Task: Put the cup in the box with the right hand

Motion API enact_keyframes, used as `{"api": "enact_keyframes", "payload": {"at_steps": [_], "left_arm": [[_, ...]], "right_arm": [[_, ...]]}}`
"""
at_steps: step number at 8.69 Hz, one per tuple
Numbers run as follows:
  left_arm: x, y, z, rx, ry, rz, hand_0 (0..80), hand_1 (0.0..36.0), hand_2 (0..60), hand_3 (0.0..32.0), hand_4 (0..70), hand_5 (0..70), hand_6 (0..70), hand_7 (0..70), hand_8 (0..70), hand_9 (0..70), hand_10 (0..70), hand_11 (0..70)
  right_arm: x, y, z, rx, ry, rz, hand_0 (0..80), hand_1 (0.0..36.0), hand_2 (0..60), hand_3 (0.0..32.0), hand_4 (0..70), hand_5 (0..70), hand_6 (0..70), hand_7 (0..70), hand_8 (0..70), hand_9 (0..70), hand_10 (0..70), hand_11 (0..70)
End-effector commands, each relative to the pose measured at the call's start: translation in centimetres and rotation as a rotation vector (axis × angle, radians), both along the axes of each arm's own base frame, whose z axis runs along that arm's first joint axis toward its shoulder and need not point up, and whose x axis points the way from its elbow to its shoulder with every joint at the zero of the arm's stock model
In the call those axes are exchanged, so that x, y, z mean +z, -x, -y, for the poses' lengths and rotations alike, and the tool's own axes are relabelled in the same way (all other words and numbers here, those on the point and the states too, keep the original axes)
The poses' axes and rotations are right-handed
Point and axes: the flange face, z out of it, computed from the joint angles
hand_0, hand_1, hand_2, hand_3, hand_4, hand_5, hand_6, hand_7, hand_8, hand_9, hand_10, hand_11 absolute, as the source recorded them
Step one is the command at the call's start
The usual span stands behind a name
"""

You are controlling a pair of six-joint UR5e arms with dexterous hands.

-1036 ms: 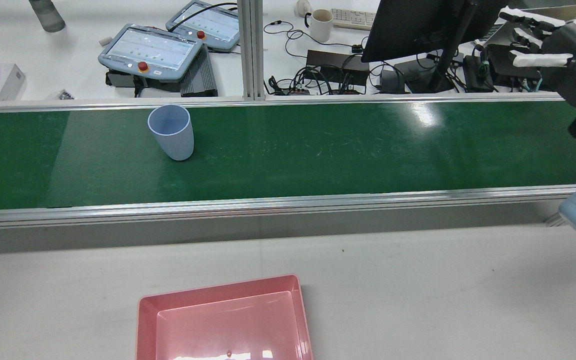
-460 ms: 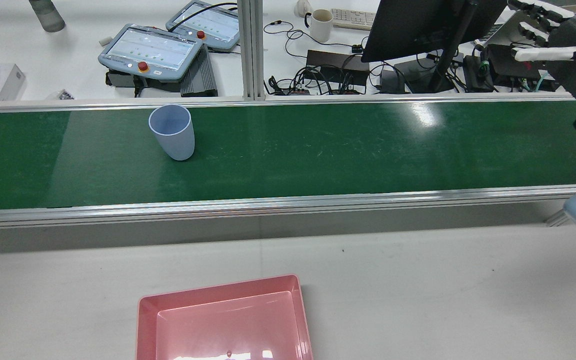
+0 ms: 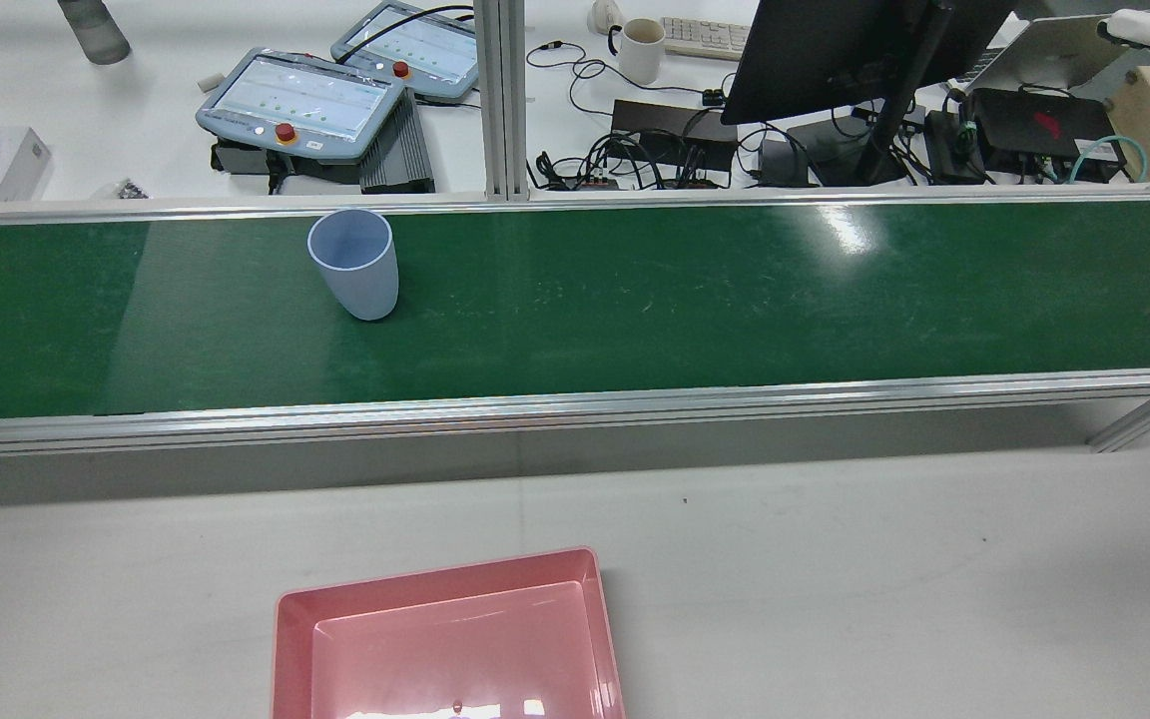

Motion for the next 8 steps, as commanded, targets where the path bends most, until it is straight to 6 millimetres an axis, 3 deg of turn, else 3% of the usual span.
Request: {"api": "enact_keyframes", "payload": {"at_steps": [1,8], "left_arm": [[0.0,0.0,0.0,0.0,0.0,-0.001,0.0,0.0,0.0,0.0,0.0,0.0,0.0,0.0,0.0,0.0,0.0,0.0],[0.0,0.0,0.0,0.0,0.0,-0.001,0.0,0.0,0.0,0.0,0.0,0.0,0.0,0.0,0.0,0.0,0.0,0.0]], "right_arm": [[-0.27,-0.47,-0.43,0.017,-0.005,-0.008,58.3,23.6,15.1,24.4,2.7,8.2,0.0,0.0,0.0,0.0,4.3,9.3],[-0.13,-0.41,-0.51,0.016,-0.002,-0.011,59.2,23.8,14.0,29.8,4.6,8.0,0.0,1.4,0.0,0.0,4.0,8.8]]}}
